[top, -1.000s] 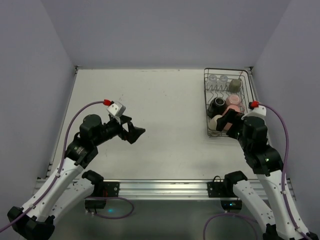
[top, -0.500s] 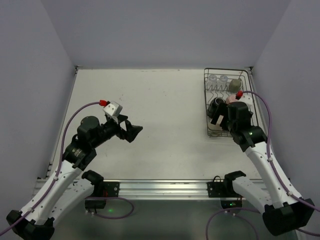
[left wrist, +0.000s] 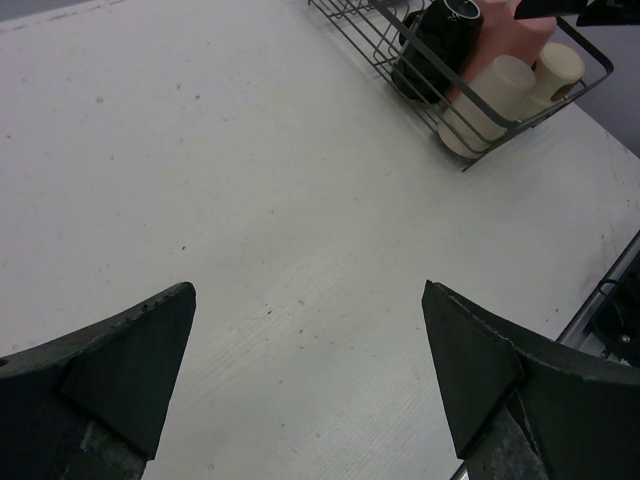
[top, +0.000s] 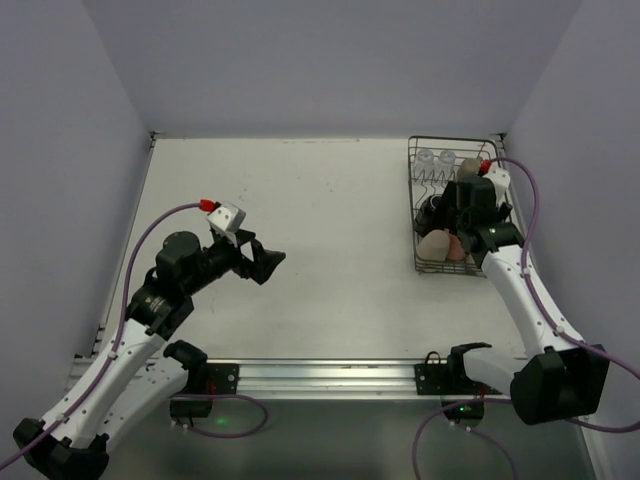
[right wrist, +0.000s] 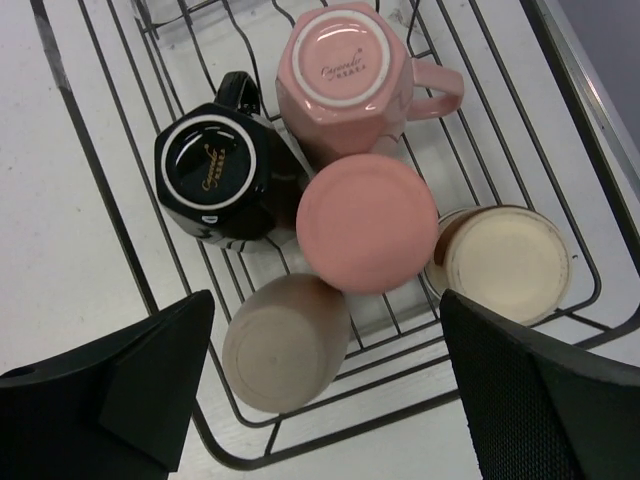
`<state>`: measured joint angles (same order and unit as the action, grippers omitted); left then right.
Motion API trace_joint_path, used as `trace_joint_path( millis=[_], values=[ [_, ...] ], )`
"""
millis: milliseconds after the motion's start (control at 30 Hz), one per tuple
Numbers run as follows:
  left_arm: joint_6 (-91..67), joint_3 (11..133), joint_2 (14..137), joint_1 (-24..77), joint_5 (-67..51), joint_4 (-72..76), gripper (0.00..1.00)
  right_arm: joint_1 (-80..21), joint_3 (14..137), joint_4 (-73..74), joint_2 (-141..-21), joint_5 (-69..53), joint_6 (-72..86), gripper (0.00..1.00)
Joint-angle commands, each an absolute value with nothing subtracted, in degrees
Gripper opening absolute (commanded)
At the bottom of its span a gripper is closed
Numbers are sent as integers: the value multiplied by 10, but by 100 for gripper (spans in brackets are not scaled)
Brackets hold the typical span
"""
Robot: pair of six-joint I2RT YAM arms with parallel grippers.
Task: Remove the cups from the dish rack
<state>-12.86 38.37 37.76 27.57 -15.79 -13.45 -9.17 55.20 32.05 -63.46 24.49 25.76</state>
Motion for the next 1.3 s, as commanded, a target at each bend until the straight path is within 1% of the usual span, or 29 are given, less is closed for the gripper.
trace_joint_path(
  millis=[0,267,400,467,633,733,767,800,867,900,1000,1133,1267],
  values=[
    [-132,400,379,279,-155,-140,100,-70,585,280,-673,251,251,97],
    [-134,399,384,279,-157,-138,100,-18,573,239,-714,199,252,95],
    [-134,399,387,279,-158,-138,100,-15,566,227,-736,186,255,89],
    [-134,399,388,279,-157,-138,100,-15,565,225,-748,186,258,84],
    [-134,399,394,279,-155,-138,100,-15,560,225,-766,200,258,79],
    [-134,400,398,279,-156,-138,100,-15,558,227,-756,224,262,70],
    [-134,400,400,279,-156,-138,100,-15,556,225,-749,241,265,58],
    [-134,400,402,279,-156,-138,100,-15,553,222,-740,248,265,51],
    [-134,401,407,279,-156,-139,100,-16,548,221,-711,260,265,39],
    [-134,402,410,279,-158,-138,100,-17,548,222,-700,269,265,36],
    [-137,404,423,278,-166,-138,100,-17,549,220,-649,267,265,29],
    [-148,416,454,278,-183,-137,100,-20,558,214,-581,230,271,23],
    [-184,432,473,278,-222,-116,100,-25,569,217,-516,207,267,23]
  ],
)
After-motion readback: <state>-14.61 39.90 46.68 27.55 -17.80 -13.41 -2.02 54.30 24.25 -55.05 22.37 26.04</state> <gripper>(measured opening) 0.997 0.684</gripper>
